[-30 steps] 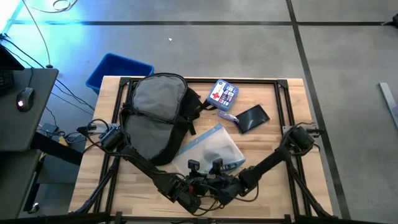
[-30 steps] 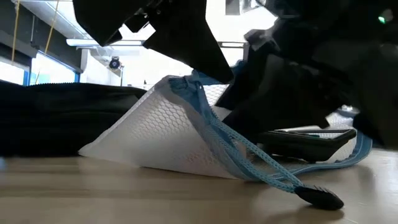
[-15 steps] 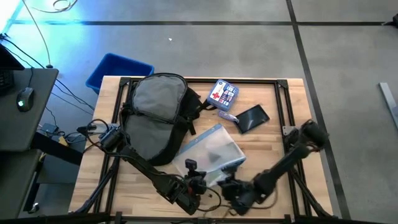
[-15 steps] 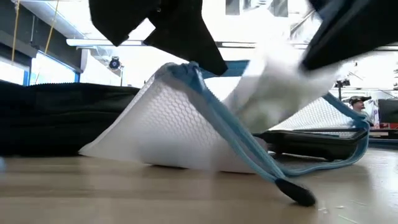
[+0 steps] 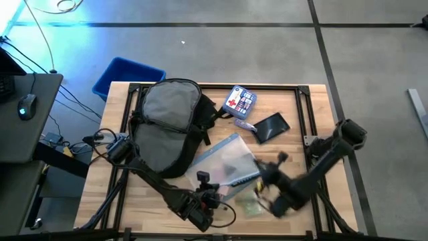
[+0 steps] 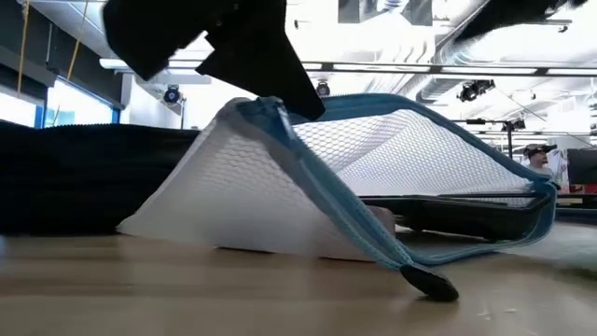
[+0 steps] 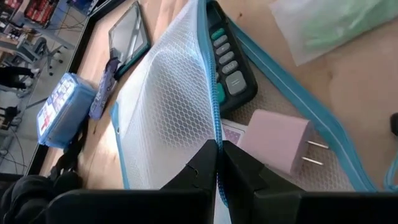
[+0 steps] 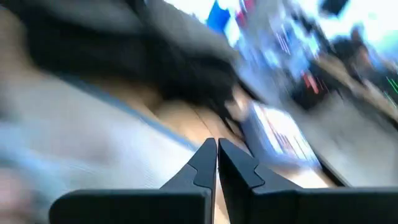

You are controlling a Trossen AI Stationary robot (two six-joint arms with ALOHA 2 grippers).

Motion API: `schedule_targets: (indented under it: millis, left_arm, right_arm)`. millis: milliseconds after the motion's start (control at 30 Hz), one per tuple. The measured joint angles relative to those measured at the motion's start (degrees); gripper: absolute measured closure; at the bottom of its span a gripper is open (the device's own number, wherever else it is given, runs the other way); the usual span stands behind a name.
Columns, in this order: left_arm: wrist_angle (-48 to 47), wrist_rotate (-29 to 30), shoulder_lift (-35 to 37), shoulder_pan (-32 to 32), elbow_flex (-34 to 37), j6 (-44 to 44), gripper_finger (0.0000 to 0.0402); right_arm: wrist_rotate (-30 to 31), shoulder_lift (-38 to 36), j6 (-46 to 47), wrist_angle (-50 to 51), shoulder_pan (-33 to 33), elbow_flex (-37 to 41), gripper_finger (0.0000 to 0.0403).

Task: Unpack backpack
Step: Remove the green earphones from the white zip bag

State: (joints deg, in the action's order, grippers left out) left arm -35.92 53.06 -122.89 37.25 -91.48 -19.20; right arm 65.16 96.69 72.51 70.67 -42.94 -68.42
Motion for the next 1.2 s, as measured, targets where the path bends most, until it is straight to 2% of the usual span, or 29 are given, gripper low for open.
schedule_targets:
  millis: [33,100,267,367,433,600,800,933,1000,1067,1200]
  left_arm:
    - [-0.23,-0.02,0.00,0.13,0.00,0.20,0.0402]
    - [-0.49,-0.14,0.00,0.49,0.19,-0.21,0.0402]
    - [-1.53,-0.23,0.00,1.07,0.74,-0.75,0.0402]
    - [-1.37,-0.71,-0.18,1.09,0.72,-1.15,0.0402]
    - [-1.33,-0.90,-0.22,1.09,0.72,-1.16,0.0402]
    - [-1.29,-3.25,-0.22,1.07,0.72,-1.35,0.0402]
    - [-1.25,-4.11,-0.56,1.03,0.72,-1.24,0.0402]
    - [-1.12,-4.55,-0.59,1.03,0.72,-1.27,0.0402]
    - [-1.14,-4.61,-0.59,1.03,0.72,-1.24,0.0402]
    - [-1.02,-4.50,-0.59,1.03,0.72,-1.24,0.0402]
    - [-1.04,-4.95,-0.59,0.98,0.70,-1.30,0.0402]
  right_arm:
    - [-2.77,0.03,-0.45,0.61,1.55,0.00,0.0403]
    - [-8.40,0.06,-7.05,-2.15,2.99,0.00,0.0403]
    - [-29.28,-0.14,-28.41,-21.31,1.96,-0.09,0.0403]
    - [-36.73,1.53,-29.80,-31.66,1.00,-0.17,0.0394]
    - [-41.26,2.58,-29.25,-34.97,0.97,-0.17,0.0375]
    - [-50.55,6.70,-22.83,-35.78,1.05,-0.20,0.0287]
    - [-54.83,12.37,-18.50,-39.93,0.31,-0.19,0.0161]
    - [-54.31,15.92,-14.17,-40.96,0.35,-0.52,0.0114]
    - [-54.93,17.22,-12.81,-40.69,0.66,-0.63,0.0112]
    - [-55.10,17.82,-12.03,-40.43,0.90,-0.68,0.0128]
    - [-52.16,17.71,-7.31,-37.77,0.85,-0.62,0.0211]
